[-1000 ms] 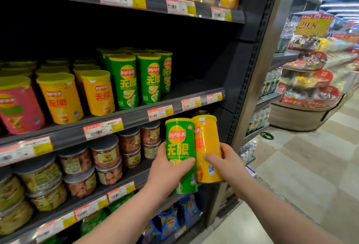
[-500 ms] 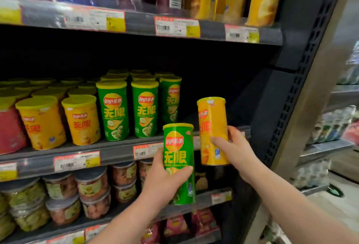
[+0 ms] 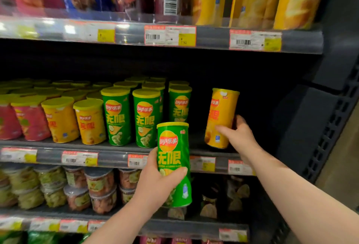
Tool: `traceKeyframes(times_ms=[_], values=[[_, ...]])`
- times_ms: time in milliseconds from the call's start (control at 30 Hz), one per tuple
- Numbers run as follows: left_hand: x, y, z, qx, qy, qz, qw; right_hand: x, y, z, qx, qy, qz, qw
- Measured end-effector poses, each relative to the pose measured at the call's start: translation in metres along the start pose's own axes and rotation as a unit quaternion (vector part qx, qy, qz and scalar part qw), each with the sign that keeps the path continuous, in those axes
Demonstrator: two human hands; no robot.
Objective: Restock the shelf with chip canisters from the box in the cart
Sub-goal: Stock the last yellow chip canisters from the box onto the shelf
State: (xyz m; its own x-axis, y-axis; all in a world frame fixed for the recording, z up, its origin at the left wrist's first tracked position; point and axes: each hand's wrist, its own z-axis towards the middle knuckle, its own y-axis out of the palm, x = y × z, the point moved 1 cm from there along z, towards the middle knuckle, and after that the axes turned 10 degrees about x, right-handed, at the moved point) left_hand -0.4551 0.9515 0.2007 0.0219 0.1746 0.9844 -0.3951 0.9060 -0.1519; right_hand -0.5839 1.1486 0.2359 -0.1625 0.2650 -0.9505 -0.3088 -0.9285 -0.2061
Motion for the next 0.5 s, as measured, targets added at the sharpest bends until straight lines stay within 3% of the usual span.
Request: traceKeyframes(times_ms=[500], values=[[0.016,0.006,0.053,0.002,0.057,0.001,0.998,0.01,0.027,0.056,-0.095,-0.031,-0.03,0.995]])
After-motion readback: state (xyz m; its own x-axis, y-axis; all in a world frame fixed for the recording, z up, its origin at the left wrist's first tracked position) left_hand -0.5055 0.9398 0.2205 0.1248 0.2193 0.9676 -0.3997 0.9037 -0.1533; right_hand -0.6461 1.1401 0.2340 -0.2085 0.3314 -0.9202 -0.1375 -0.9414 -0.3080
